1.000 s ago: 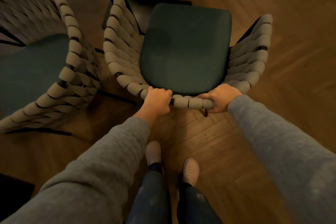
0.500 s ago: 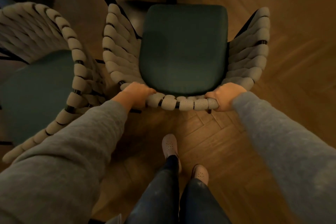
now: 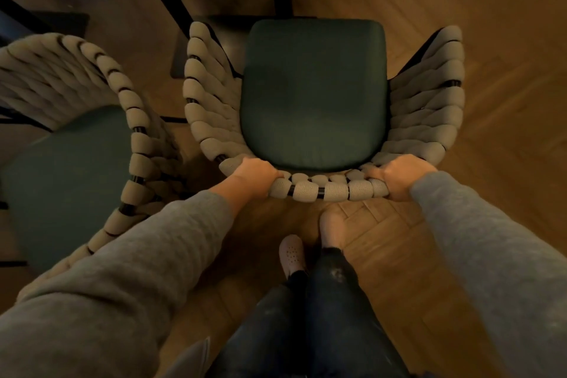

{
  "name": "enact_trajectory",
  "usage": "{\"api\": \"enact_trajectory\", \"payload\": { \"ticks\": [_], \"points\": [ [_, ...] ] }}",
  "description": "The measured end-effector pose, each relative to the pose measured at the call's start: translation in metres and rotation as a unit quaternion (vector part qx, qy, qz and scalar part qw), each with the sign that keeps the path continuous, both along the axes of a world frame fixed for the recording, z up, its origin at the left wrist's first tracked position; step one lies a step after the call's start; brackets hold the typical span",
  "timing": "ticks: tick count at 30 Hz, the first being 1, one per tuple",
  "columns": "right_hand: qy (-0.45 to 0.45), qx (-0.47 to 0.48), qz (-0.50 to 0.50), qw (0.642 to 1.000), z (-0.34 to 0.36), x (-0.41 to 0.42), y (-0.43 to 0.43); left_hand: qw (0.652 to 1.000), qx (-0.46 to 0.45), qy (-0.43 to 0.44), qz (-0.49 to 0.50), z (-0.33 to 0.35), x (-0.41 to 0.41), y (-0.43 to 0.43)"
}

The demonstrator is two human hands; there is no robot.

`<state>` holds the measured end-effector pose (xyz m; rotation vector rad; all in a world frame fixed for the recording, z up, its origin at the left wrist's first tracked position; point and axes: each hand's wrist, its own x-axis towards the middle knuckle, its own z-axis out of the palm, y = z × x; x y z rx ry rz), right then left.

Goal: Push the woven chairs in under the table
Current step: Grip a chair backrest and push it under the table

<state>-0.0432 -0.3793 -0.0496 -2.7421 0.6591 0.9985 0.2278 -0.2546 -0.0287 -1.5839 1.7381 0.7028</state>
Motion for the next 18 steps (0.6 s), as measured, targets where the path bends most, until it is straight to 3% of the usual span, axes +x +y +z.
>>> {"api": "enact_trajectory", "payload": {
  "ticks": [18],
  "points": [
    [-0.010,0.031,0.013,0.999,0.004,0.053,-0.028,1.000,0.021,-0.015,-0.006,0.014,0.054,-0.042]
  ]
}}
